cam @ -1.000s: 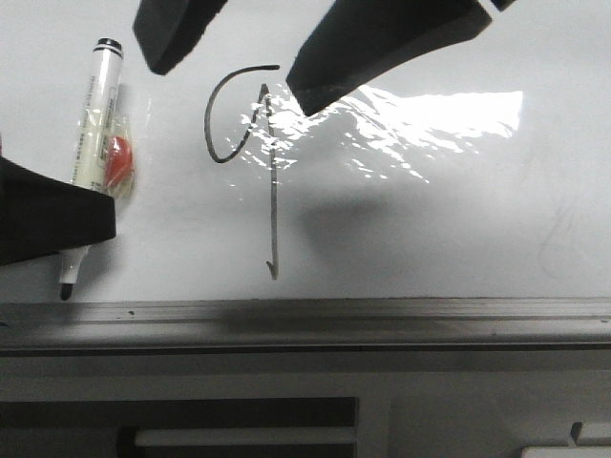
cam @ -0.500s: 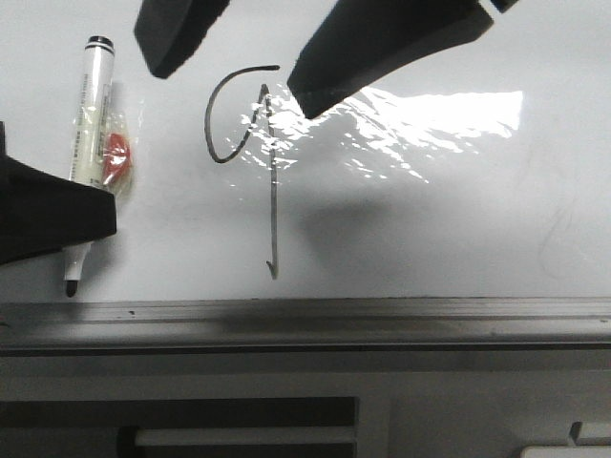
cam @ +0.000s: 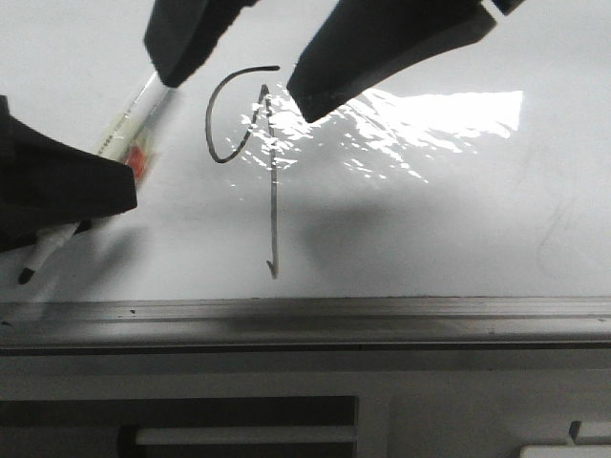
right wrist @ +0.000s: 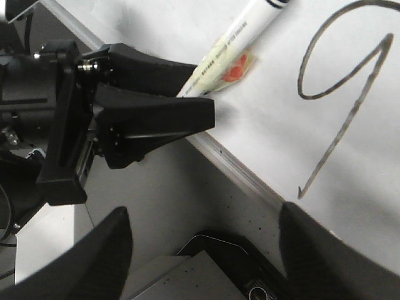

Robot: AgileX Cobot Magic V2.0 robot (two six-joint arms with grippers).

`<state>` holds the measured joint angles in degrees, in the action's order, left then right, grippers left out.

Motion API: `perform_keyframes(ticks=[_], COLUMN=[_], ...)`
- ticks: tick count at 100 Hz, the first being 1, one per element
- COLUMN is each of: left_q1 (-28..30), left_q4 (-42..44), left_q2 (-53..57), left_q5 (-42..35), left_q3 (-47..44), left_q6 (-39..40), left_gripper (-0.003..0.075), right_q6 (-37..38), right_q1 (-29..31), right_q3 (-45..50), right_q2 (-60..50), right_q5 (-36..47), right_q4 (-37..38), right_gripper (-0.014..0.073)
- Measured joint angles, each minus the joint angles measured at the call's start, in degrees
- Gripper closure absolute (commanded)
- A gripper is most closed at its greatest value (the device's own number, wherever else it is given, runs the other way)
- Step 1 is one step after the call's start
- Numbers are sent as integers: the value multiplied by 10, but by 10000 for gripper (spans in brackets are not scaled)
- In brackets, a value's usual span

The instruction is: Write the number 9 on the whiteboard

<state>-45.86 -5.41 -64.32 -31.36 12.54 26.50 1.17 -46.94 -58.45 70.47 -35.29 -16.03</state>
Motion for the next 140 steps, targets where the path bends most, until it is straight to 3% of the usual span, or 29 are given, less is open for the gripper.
perform_keyframes(ticks=[24, 41, 57, 82, 106, 115, 130, 140], left_q1=[0, 0, 0, 0, 0, 0, 0, 0], left_q4=[19, 58, 78, 89, 110, 127, 152, 156], left_q2=[0, 0, 10, 88, 208, 255, 342, 398], left_q5=[3, 14, 29, 135, 207, 233, 275, 303], left_q3=[0, 0, 0, -1, -2, -3, -4, -4], left_q6=[0, 0, 0, 0, -2, -2, -3, -4], left_gripper=[359, 287, 277, 278, 286, 386, 729, 741], right_q6=[0, 0, 0, 0, 0, 0, 0, 0], right_q1=[0, 0, 0, 0, 0, 0, 0, 0], right_q3=[0, 0, 0, 0, 33, 66, 162, 241], right_q2=[-2, -11, -17, -19, -42, -70, -146, -219], right_q5=[0, 0, 0, 1, 58, 98, 206, 287], right_q4=[20, 31, 37, 60, 78, 91, 127, 148], right_gripper=[415, 447, 463, 657, 660, 660, 660, 654])
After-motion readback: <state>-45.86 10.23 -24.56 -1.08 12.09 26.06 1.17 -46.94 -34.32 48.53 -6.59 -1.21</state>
